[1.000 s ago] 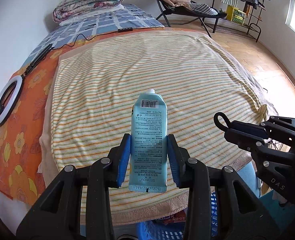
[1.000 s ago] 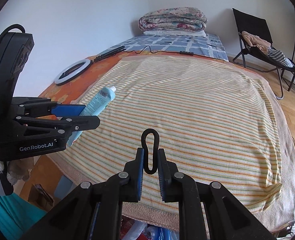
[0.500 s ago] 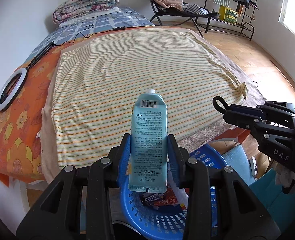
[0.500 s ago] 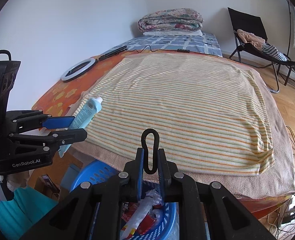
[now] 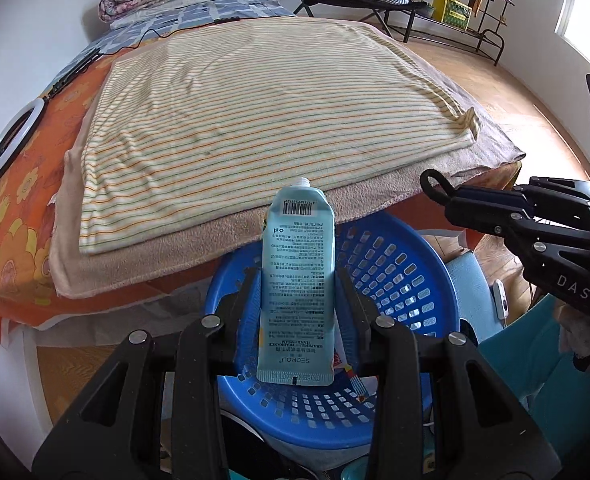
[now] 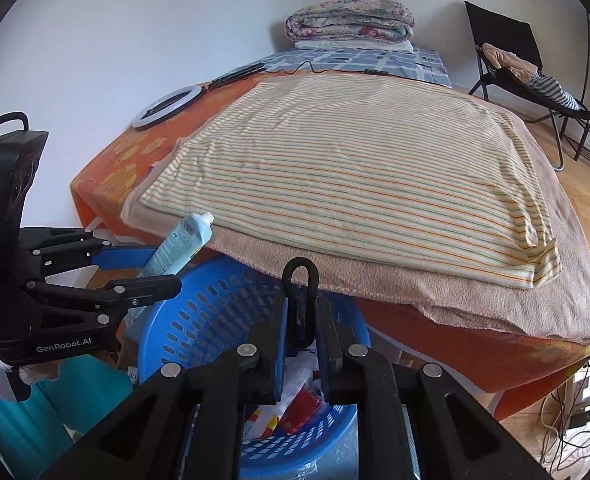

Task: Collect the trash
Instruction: 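Carry the blue tube and black ring over the blue basket with both tools, then open both tools to drop the tube and ring into the basket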

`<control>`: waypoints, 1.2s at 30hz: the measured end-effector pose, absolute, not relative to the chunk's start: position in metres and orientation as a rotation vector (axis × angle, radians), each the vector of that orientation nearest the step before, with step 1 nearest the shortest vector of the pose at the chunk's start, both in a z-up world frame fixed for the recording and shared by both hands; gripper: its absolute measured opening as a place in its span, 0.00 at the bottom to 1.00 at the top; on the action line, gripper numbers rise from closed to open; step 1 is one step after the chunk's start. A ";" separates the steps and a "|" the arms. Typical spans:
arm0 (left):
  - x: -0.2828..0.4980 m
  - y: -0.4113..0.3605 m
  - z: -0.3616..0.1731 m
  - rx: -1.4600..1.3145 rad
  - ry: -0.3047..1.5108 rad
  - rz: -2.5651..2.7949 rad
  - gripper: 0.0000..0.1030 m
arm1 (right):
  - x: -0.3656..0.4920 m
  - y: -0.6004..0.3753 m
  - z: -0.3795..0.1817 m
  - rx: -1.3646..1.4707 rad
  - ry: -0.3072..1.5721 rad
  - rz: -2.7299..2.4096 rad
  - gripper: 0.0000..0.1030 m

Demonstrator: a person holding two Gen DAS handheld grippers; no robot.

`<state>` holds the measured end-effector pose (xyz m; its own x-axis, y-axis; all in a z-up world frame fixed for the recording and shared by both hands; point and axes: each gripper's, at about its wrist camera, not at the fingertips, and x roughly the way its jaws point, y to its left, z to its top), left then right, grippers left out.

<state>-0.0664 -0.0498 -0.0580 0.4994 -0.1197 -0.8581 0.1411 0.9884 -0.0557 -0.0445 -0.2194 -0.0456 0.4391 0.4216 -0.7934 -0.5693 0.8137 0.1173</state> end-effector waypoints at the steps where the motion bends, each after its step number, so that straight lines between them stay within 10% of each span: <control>1: -0.068 -0.050 -0.061 0.022 1.042 -0.159 0.35 | -0.046 -0.219 -0.047 -0.179 0.934 0.621 0.11; 36: -0.068 -0.059 -0.128 0.070 1.220 -0.132 0.35 | -0.049 -0.200 -0.104 -0.212 1.104 0.638 0.30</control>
<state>-0.0681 -0.0589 -0.1277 0.3376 -0.0635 -0.9392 0.1390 0.9901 -0.0170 -0.0492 -0.2004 -0.1040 0.2940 0.3733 -0.8799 -0.5762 0.8037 0.1485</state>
